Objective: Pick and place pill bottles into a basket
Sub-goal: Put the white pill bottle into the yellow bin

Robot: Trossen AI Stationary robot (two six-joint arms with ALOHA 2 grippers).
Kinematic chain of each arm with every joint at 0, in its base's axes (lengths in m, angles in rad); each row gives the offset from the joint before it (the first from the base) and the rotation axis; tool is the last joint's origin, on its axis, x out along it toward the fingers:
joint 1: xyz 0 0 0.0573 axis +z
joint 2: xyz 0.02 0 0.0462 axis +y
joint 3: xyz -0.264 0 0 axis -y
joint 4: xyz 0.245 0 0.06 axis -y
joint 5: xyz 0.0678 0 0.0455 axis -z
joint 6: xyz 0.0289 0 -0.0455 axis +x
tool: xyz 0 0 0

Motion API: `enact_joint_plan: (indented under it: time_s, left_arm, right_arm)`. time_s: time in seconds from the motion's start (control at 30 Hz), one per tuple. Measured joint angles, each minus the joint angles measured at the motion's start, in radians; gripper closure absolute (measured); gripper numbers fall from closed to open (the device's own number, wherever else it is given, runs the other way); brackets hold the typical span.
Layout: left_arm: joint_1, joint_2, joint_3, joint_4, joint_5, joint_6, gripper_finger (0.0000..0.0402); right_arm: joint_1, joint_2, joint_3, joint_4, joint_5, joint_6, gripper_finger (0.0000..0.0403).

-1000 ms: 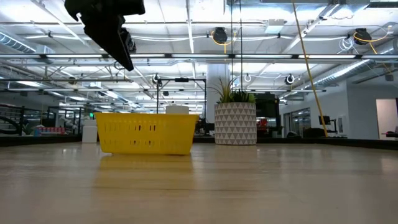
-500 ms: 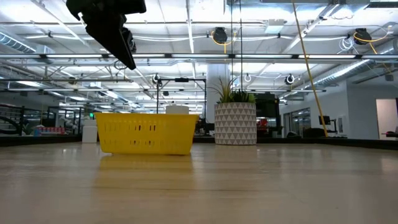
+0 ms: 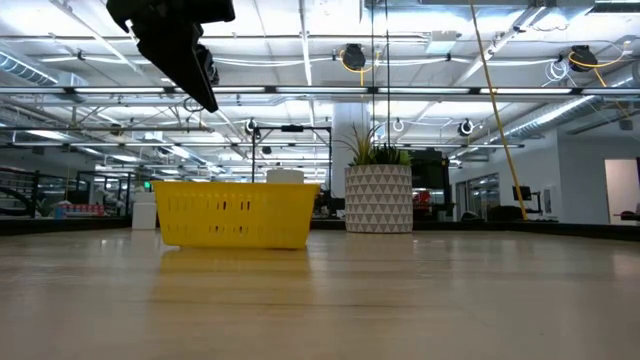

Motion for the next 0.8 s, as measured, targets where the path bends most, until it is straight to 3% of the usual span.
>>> enact_joint_plan:
  time_s: [0.3, 0.8]
  left_arm:
    - [0.0, 0.0, 0.0, -0.001, 0.002, -0.01, 0.0245]
    - [0.0, 0.0, 0.0, -0.001, 0.003, -0.008, 0.0245]
  right_arm:
    - [-0.052, 0.0, -0.105, 0.096, 0.006, -0.136, 0.0051]
    - [-0.057, 0.001, -0.188, 0.288, 0.064, -0.107, 0.0051]
